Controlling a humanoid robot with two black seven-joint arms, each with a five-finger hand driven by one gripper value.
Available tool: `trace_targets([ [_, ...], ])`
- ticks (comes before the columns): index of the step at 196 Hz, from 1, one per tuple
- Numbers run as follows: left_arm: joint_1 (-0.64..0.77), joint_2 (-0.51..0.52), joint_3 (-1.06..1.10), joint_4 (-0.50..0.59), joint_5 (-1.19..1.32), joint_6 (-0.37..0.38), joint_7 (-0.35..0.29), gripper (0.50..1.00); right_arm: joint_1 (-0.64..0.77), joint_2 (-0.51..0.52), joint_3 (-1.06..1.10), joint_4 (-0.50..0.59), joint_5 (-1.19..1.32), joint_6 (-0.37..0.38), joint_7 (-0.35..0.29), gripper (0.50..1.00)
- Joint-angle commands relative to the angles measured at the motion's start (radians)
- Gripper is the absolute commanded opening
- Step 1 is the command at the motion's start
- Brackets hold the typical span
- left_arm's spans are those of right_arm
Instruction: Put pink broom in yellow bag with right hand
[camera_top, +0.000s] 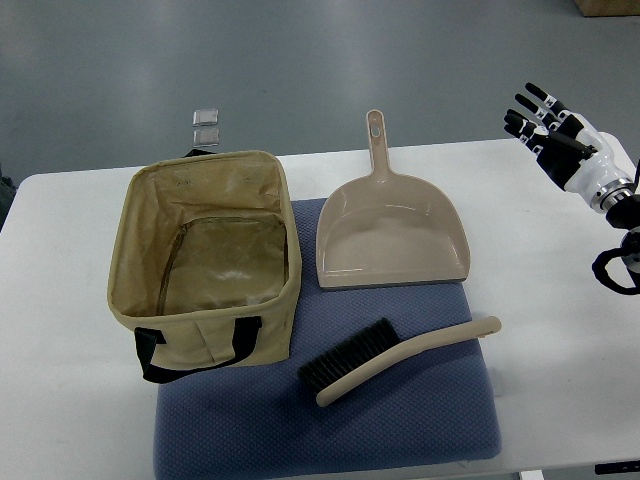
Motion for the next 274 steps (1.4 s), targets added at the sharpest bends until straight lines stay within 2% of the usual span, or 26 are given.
trace_targets([
  [1,0.000,0.000,0.000,0.000,0.001,0.000,0.000,1.000,0.002,-0.003,0.000,0.001,0.000,0.001,0.000,0.928],
  [181,0.000,0.000,0.000,0.000,0.001,0.000,0.000,1.000,0.024,-0.031,-0.014,0.008,-0.011,0.006,-0.002,0.928],
  [220,0.000,0.000,0.000,0.000,0.001,0.000,0.000,1.000,0.025,-0.037,-0.017,0.008,-0.014,0.047,-0.003,0.928],
  [274,0.000,0.000,0.000,0.000,-0.001,0.000,0.000,1.000,0.048,-0.134,-0.147,0.074,-0.055,0.095,0.003,0.928],
])
